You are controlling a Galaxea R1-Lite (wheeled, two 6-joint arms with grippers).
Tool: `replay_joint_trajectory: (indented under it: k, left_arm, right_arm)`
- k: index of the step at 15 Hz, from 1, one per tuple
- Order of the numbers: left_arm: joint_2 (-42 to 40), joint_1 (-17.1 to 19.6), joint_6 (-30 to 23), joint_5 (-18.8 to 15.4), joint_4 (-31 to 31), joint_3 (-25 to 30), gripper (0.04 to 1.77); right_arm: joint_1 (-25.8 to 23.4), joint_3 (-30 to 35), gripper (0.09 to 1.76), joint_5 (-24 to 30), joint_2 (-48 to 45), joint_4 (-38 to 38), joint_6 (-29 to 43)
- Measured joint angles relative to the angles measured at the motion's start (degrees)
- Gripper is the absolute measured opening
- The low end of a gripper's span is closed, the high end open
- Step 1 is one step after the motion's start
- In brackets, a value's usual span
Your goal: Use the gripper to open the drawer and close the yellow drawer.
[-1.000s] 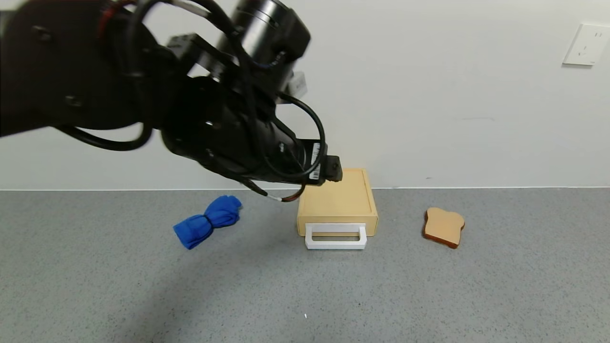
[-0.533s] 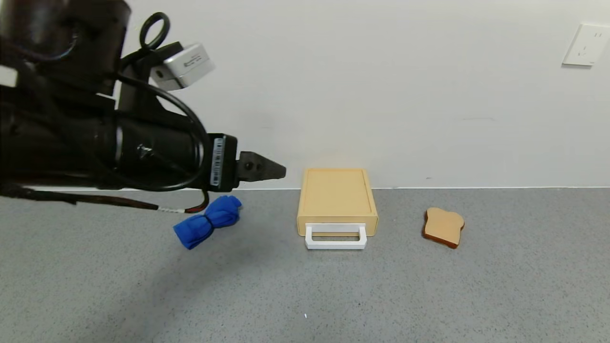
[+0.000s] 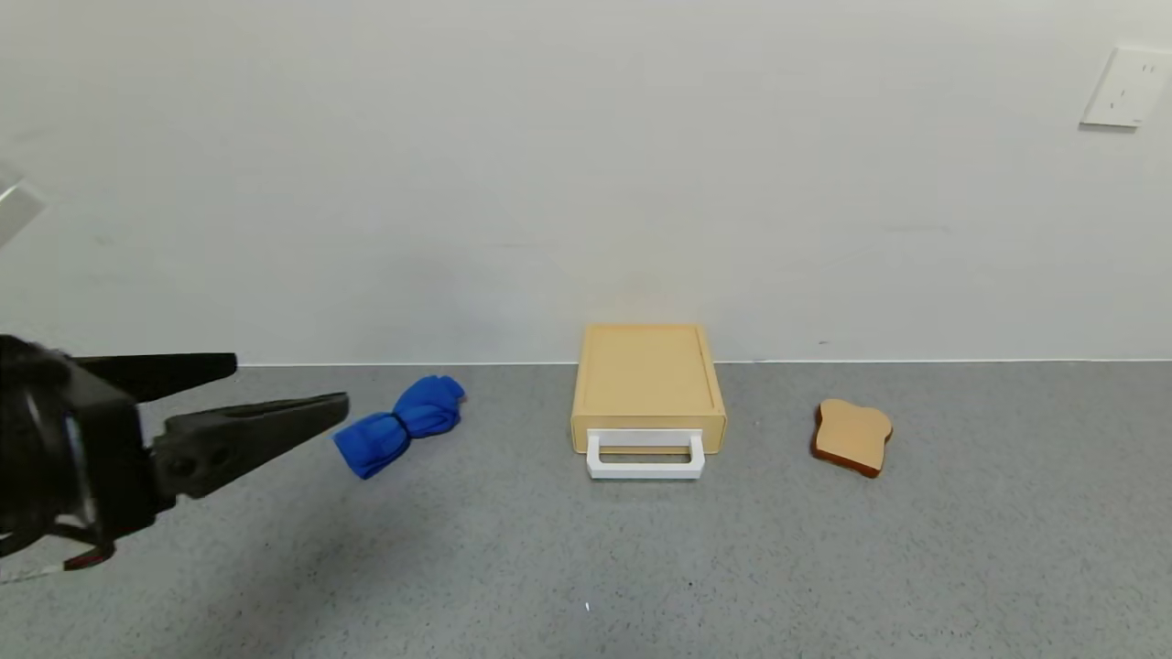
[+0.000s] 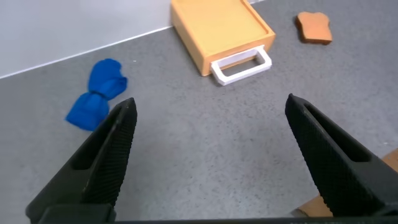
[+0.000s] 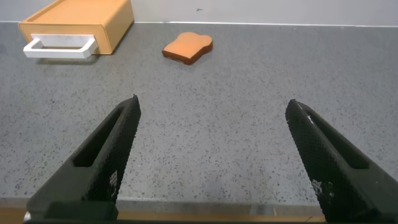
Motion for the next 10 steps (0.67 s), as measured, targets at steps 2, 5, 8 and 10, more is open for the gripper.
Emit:
replay_joint_trajectory:
  k: [2, 5, 8, 10]
  left_arm:
    - [-5.9, 2.4, 0.7, 0.2, -0.3, 3.9, 1.72]
    - [-15.3, 5.2, 1.0, 0.7, 0.0, 8.9, 1.72]
    - [-24.3, 6.9, 1.0, 3.0, 3.0, 12.1, 1.72]
    - [-28.9, 8.2, 1.0, 8.2, 6.1, 12.6, 1.72]
  right_arm:
    - [0.0, 0.0, 1.71, 0.0, 0.0, 0.0, 0.0]
    - [0.0, 0.0, 1.71, 0.0, 0.0, 0.0, 0.0]
    - [0.0, 0.0, 1.71, 0.0, 0.0, 0.0, 0.0]
    - [0.0, 0.0, 1.71, 0.0, 0.0, 0.0, 0.0]
